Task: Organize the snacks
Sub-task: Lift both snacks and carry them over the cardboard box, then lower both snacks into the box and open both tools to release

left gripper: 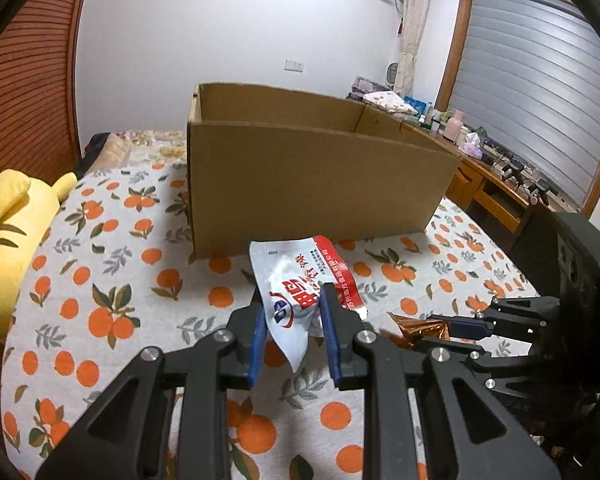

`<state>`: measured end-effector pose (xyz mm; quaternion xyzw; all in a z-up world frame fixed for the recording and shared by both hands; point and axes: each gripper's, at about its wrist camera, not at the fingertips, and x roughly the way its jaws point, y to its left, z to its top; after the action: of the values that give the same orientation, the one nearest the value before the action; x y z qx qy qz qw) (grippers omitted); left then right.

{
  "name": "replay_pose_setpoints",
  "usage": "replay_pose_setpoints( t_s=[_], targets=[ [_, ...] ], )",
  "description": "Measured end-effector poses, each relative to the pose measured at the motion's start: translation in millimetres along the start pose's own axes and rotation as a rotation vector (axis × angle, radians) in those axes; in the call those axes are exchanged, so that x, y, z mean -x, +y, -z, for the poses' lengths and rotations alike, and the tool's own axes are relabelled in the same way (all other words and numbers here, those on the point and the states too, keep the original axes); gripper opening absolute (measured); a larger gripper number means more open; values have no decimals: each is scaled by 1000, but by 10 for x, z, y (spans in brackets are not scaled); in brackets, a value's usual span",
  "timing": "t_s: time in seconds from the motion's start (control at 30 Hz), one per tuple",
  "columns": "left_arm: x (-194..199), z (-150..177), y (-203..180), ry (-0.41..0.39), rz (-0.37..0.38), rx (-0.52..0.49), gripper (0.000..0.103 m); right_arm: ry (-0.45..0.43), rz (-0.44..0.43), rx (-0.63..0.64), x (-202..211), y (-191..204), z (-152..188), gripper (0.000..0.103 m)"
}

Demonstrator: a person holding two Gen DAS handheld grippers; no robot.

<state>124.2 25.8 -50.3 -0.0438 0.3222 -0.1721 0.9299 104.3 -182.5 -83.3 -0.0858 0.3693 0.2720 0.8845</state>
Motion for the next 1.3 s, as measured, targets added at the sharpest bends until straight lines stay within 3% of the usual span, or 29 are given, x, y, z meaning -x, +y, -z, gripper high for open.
replay_pose_setpoints(
  t_s=[0.63, 1.3],
  targets=[
    [268, -611, -224, -109, 9, -88, 22, -145, 42, -19, 482, -293, -453, 21],
    [-69, -1110, -211, -114, -5, -134, 22, -237, 56, -32, 713, -472, -931, 21]
  ],
)
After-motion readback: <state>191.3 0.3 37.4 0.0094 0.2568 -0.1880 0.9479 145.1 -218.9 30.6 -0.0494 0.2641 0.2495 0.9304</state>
